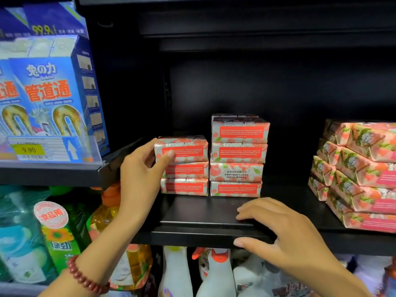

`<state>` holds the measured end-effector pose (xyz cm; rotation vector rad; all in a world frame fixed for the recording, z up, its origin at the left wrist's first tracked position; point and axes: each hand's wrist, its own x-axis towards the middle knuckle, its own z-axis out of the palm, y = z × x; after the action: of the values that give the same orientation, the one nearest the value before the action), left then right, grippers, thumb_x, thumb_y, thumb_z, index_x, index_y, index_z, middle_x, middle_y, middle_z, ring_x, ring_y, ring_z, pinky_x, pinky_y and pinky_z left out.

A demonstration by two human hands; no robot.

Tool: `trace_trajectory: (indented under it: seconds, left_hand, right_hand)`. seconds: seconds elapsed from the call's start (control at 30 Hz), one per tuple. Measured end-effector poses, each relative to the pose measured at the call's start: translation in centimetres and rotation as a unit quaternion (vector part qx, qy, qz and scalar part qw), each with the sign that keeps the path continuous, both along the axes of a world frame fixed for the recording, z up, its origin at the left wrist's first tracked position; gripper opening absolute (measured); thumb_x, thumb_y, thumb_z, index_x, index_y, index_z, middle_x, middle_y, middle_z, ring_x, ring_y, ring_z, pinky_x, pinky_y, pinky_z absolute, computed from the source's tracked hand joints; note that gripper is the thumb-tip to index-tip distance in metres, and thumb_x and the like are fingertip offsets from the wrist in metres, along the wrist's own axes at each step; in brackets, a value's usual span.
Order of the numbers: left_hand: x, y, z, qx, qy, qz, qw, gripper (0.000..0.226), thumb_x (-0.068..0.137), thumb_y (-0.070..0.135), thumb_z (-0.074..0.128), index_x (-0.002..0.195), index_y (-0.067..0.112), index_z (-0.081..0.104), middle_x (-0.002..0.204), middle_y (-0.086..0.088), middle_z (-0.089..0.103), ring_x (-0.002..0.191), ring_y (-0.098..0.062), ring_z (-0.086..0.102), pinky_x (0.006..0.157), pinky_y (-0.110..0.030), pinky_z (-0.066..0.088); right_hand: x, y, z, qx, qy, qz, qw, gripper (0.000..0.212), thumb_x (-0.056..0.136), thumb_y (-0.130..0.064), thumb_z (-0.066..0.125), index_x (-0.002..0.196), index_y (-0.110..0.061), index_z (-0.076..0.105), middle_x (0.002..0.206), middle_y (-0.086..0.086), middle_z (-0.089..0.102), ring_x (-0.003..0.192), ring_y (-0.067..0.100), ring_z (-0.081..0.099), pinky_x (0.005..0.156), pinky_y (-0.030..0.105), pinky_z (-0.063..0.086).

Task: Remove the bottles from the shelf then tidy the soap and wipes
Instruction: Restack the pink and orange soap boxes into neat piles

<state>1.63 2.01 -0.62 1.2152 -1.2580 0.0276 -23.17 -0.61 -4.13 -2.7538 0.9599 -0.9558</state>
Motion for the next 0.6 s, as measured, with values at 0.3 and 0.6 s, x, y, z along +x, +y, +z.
trace_trajectory:
  seconds: [0.3, 0.6]
  left_hand:
    - [-1.0, 1.6, -0.4, 0.009, -0.022, 0.010, 1.000, 0.043, 0.088, 0.016, 0.063, 0.120, 0.041, 0.049, 0.107, 0.036, 0.054, 0.105, 0.020, 0.051, 0.082, 0.000, 0.041]
    - [-4.4, 4.3, -5.1, 0.064, -0.295, 0.099, 0.948, 0.034, 0.083, 0.047, 0.047, 0.095, 0.028, 0.072, 0.094, 0.016, 0.070, 0.090, 0.000, 0.059, 0.072, -0.013, 0.043]
  right_hand:
    - [0.0, 0.2, 0.3, 0.003, -0.090, 0.039, 0.995, 0.039, 0.073, -0.062, 0.056, 0.100, -0.036, 0.067, 0.103, -0.029, 0.060, 0.105, -0.010, 0.051, 0.081, 0.008, 0.044]
    - [2.3, -3.3, 7.8, -0.175, -0.117, -0.114, 0.971, 0.061, 0.082, -0.040, 0.067, 0.133, -0.011, 0.048, 0.135, 0.004, 0.048, 0.128, 0.017, 0.038, 0.104, 0.019, 0.025]
